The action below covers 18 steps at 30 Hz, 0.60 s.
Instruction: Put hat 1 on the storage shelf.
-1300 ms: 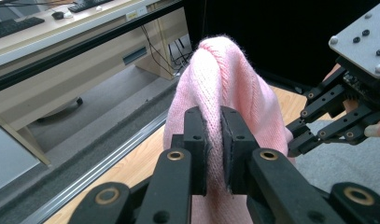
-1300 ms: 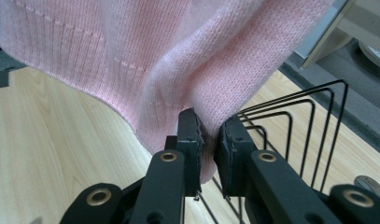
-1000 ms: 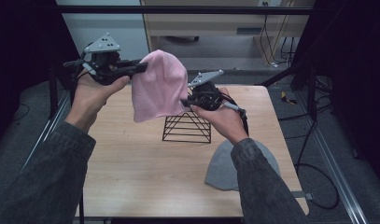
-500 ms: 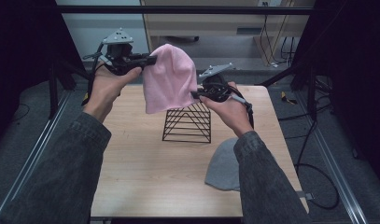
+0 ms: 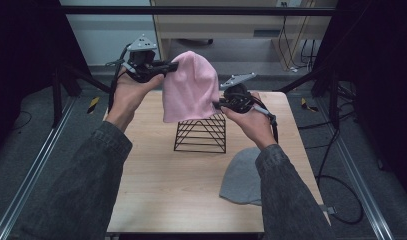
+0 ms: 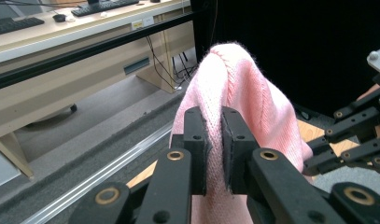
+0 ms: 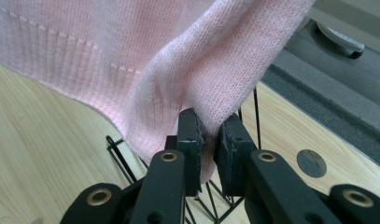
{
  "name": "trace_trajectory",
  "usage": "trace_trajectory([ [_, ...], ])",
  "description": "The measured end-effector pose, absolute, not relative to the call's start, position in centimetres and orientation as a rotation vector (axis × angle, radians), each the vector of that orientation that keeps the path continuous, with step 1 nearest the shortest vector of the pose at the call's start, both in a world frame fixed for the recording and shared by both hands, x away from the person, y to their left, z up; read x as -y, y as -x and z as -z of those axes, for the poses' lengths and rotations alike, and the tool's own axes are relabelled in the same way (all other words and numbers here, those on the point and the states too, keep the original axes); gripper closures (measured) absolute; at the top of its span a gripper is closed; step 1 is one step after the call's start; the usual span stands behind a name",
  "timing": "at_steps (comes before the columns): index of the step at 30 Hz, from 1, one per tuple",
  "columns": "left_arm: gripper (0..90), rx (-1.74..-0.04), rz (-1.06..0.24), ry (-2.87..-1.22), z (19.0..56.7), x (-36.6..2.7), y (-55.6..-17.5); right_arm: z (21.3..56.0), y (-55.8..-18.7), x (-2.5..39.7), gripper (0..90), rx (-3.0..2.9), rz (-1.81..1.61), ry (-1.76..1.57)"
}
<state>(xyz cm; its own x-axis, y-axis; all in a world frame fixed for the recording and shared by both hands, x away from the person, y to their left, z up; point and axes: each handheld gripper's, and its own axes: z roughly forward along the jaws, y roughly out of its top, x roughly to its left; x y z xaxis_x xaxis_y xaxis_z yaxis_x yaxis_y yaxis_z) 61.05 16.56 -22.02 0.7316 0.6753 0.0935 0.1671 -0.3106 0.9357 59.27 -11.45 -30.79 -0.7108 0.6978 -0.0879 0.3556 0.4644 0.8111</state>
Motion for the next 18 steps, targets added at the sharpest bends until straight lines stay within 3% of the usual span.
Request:
trace_trajectory([
  [18, 81.7, -0.649, -0.57, -1.831, 23.7, -14.9, -61.5, 32.8, -58.7, 12.6, 80.7, -2.281, -1.088, -0.896],
])
